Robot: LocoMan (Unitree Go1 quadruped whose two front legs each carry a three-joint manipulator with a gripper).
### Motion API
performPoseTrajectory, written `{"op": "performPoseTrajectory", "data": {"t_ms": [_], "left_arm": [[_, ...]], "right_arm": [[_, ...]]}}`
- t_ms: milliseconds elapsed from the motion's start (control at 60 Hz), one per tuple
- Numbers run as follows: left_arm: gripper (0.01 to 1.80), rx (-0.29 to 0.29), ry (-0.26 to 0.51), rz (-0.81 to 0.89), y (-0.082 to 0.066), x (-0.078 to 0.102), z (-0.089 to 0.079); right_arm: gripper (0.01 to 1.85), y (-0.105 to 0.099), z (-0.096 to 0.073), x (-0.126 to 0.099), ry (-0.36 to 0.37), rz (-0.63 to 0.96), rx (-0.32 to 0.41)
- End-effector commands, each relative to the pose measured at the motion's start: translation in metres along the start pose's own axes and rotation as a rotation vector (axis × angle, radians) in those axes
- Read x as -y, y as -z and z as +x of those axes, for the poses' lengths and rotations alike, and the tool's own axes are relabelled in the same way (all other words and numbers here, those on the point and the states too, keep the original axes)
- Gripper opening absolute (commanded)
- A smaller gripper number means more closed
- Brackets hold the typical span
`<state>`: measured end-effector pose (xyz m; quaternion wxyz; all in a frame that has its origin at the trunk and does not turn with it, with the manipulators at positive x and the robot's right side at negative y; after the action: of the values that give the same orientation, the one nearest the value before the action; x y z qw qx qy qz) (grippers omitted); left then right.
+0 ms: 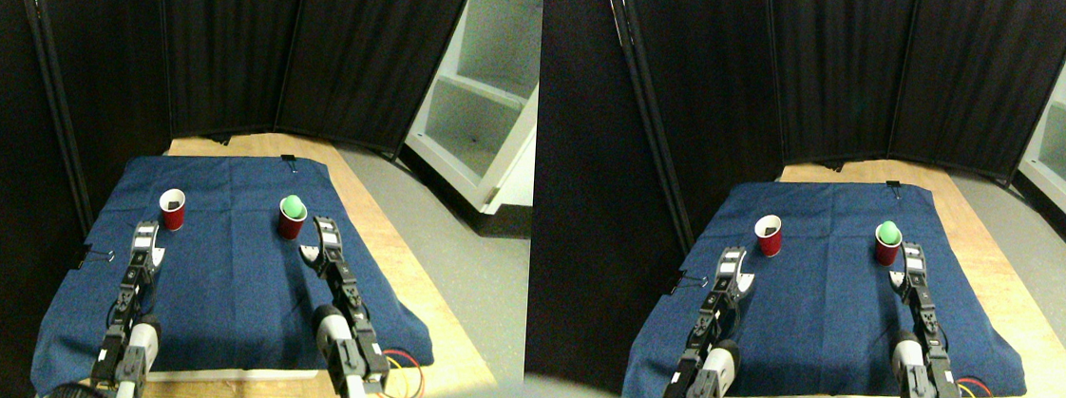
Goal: Pour (bimanual)
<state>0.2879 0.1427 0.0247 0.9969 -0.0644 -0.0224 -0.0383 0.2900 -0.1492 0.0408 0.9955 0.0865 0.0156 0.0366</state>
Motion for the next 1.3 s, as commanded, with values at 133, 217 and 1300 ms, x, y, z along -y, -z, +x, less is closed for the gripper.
{"op": "performPoseTrajectory", "data": {"t_ms": [133,217,1300], "left_arm": [[0.54,0.075,-0.050,-0.084,-0.010,0.006,0.017],[0.55,0.087,-0.053,-0.105,-0.012,0.007,0.023],[0.76,0.158,-0.353,-0.854,0.008,-0.001,0.026]], "right_arm": [[0.55,-0.005,0.018,-0.009,-0.025,0.032,0.039],[0.56,-0.002,0.024,-0.012,-0.027,0.064,0.029],[0.60,0.032,0.034,0.017,0.262,0.972,0.128]]}}
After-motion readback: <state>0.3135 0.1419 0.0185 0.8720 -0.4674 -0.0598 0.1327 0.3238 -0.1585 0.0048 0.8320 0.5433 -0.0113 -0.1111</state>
